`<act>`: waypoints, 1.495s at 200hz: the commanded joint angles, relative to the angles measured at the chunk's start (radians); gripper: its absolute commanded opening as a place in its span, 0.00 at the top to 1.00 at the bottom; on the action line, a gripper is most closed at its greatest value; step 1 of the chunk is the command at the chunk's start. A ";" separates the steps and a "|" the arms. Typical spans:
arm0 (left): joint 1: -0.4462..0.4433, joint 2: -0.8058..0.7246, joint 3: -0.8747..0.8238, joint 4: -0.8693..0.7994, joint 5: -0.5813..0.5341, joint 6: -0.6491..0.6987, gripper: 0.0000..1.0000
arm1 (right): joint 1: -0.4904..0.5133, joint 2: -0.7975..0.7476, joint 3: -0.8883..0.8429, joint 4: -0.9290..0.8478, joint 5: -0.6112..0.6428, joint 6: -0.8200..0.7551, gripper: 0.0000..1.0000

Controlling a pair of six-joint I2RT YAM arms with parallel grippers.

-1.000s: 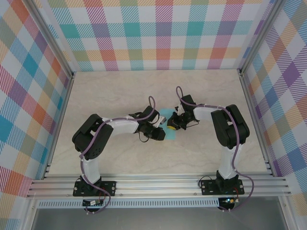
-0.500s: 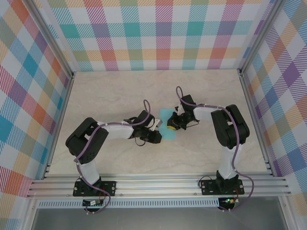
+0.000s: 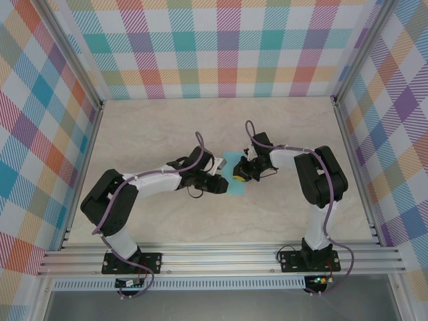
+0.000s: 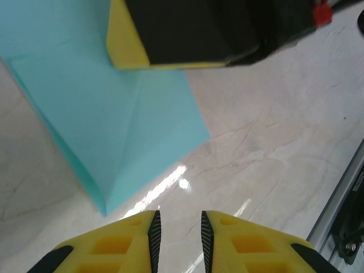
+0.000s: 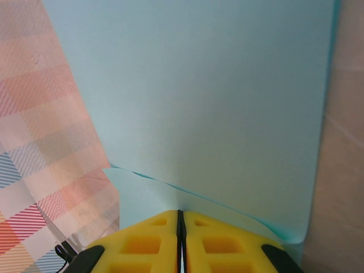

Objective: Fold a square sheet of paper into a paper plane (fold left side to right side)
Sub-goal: Fold the triangle a second time at the center of the table.

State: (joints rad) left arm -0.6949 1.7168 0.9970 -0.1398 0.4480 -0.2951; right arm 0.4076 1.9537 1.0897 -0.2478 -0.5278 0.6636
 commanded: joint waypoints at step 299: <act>-0.009 0.204 0.032 -0.189 -0.224 0.068 0.89 | 0.108 0.000 0.058 -0.167 -0.001 -0.138 1.00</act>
State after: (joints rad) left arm -0.6945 1.8709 1.0531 -0.1974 0.3267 -0.2310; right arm 0.5060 1.9137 1.1175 -0.3798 -0.5560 0.5591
